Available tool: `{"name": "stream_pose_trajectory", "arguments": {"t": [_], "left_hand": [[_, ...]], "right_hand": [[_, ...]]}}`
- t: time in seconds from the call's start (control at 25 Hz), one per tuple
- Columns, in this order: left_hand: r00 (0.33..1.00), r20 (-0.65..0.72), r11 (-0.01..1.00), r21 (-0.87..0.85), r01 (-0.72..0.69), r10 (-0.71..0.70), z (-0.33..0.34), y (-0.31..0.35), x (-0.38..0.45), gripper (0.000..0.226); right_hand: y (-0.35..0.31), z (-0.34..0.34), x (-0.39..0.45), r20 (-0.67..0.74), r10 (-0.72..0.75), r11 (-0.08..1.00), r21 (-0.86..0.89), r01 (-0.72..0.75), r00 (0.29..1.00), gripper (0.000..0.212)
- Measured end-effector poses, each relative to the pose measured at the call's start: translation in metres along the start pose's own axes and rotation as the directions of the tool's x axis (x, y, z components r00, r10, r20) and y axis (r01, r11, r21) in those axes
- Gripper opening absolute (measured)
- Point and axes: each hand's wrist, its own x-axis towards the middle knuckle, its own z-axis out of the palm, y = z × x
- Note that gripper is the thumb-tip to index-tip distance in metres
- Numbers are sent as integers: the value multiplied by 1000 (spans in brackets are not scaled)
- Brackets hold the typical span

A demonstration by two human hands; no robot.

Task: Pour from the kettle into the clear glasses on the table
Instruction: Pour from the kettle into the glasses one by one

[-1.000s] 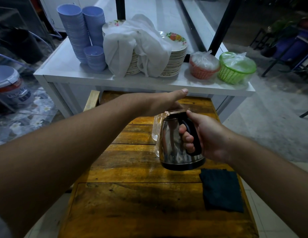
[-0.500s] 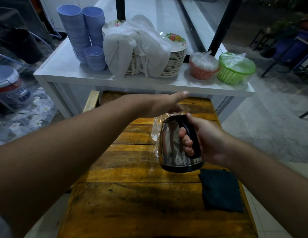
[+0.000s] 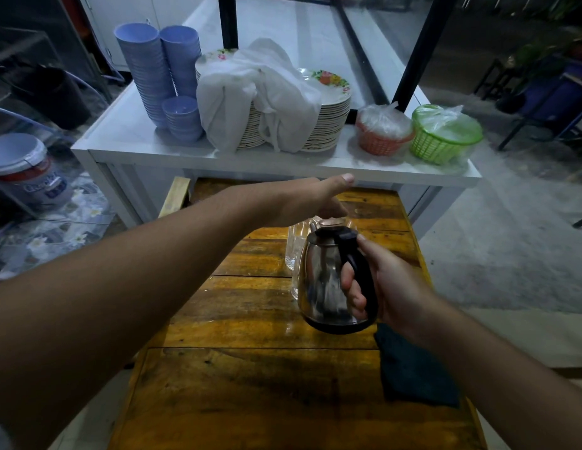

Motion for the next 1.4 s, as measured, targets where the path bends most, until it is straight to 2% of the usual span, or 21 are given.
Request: {"name": "stream_pose_trajectory", "arguments": {"t": [0.2, 0.44, 0.88, 1.4], "left_hand": [[1000, -2, 999, -31, -9, 9, 6, 3, 3, 91], [999, 50, 995, -96, -6, 11, 20, 20, 5, 79], [976, 204, 997, 22, 69, -72, 65, 46, 35, 84], [978, 184, 994, 57, 92, -101, 77, 46, 43, 83]], "right_hand": [[17, -9, -5, 23, -74, 997, -11, 74, 997, 75], [36, -26, -14, 24, -121, 993, 13, 121, 992, 76], [50, -61, -40, -49, -6, 1000, 20, 7, 999, 75], [28, -68, -40, -42, 126, 992, 33, -125, 991, 74]]}}
